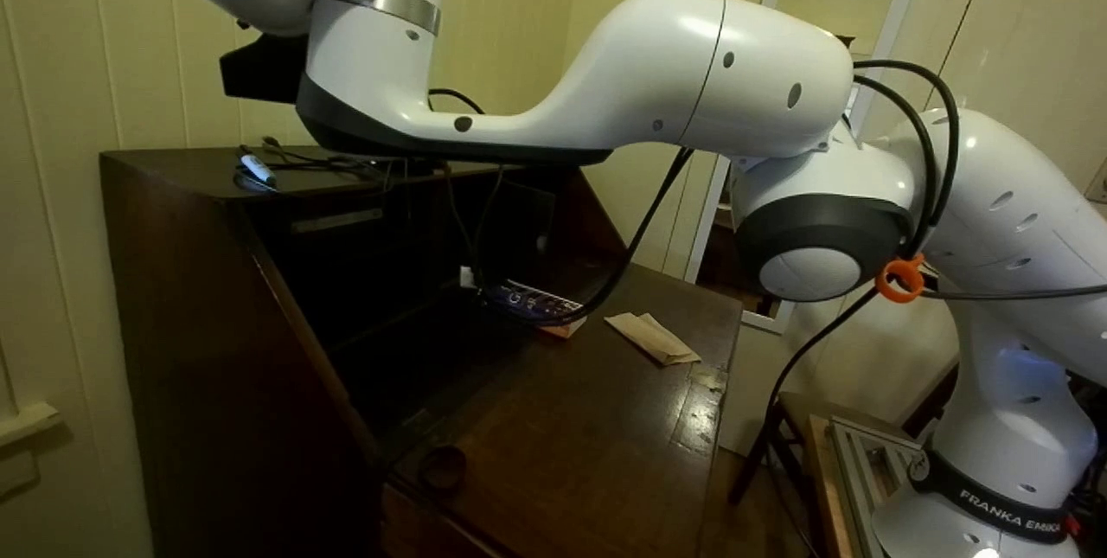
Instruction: Put the paper cup on the top counter
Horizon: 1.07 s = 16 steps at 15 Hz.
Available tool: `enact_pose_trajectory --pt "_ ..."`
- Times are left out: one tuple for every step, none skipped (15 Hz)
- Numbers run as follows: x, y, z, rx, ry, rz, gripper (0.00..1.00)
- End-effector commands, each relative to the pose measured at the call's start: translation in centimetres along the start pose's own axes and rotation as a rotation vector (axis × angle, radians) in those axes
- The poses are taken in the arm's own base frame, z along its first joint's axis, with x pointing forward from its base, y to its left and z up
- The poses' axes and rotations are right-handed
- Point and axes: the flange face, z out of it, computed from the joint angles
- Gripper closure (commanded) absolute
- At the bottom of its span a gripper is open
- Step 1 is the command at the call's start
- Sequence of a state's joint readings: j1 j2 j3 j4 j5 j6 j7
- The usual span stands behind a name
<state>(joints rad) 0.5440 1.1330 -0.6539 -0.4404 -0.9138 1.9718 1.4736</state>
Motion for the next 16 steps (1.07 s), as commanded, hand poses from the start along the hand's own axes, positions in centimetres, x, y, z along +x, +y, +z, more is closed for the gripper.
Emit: enact_pose_trajectory --pt "-2.5 -1.4 -2.9 -0.024 0.140 -0.083 0.99" --pt "-2.9 -1.7 -3.7 -0.029 0.182 -0.102 0.99" --pt "-3.5 -1.8 -4.3 -0.044 0.208 -0.114 0.99" --pt "-3.9 -2.0 -4.8 -0.056 0.225 -0.130 0.99" --pt "-4.6 -2.0 -5.2 -0.075 0.234 -0.143 0.99" --pt "-5.2 -2.0 -5.4 -0.088 0.238 -0.157 0.99" --pt "-5.6 -2.1 -5.9 -0.096 0.245 -0.164 0.99" --pt "-5.7 -2.2 -6.0 -0.101 0.252 -0.171 0.99" --pt "-5.8 -2.2 -5.9 -0.088 0.233 -0.161 0.99" --pt "-5.7 -2.5 -5.7 -0.044 0.193 -0.144 0.99" --pt "-6.1 -2.4 -5.9 -0.072 0.205 -0.160 0.95" --pt "-6.3 -2.4 -5.9 -0.066 0.192 -0.158 0.95" --pt "-6.3 -2.4 -5.9 -0.064 0.186 -0.156 0.95" --pt "-6.3 -2.4 -5.9 -0.063 0.183 -0.155 0.95" --pt "-6.4 -2.6 -6.5 -0.065 0.229 -0.126 0.99" --pt "-6.6 -2.7 -7.2 -0.076 0.273 -0.118 0.99"
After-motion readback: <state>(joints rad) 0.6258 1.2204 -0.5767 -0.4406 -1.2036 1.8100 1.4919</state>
